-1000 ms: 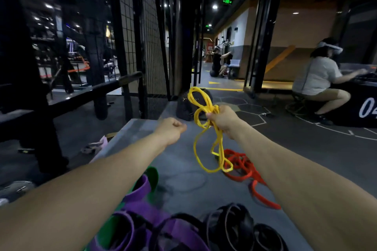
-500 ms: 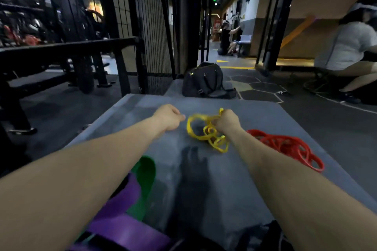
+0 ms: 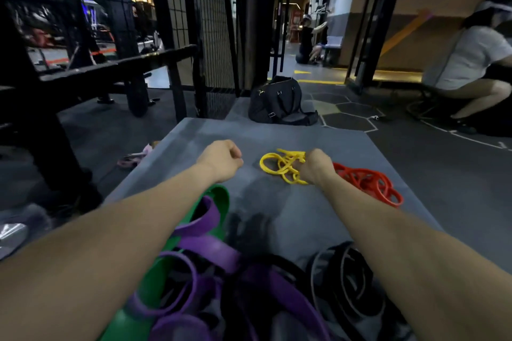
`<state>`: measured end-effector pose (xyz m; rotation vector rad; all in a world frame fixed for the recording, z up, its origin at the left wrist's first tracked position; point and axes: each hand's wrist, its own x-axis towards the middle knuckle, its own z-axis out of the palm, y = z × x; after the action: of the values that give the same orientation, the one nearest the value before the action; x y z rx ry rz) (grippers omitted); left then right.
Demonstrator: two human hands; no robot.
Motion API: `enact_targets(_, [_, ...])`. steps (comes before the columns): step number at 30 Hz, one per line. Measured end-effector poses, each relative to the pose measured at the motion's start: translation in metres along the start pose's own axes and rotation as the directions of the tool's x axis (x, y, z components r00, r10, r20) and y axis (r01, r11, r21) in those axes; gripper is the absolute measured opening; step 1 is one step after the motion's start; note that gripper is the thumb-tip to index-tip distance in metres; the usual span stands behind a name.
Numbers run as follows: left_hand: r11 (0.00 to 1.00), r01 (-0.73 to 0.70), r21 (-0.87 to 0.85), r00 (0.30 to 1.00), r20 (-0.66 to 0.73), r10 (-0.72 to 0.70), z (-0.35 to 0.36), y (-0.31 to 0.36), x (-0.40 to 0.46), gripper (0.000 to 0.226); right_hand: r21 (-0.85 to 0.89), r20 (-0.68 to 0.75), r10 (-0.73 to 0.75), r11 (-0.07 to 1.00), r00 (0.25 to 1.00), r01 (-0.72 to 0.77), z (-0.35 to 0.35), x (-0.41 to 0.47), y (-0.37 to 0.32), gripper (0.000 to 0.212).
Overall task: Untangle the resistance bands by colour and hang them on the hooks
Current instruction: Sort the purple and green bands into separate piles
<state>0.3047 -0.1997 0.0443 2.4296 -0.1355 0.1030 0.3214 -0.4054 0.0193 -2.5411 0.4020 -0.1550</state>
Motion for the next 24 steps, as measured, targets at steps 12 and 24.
enact_targets(12, [1.0,-0.008,0.002,0.999,-0.036,0.008,-0.057,-0.01,-0.165,0.019,0.202,0.123,-0.151,0.972,0.981,0.124,-0.015,-0.19,-0.045,0.052])
enact_targets(24, [0.988,0.055,0.144,0.998,-0.045,-0.049,-0.032,-0.073,-0.297,0.032,0.2,0.156,-0.175,0.969,0.972,0.142,0.024,-0.305,-0.038,0.026])
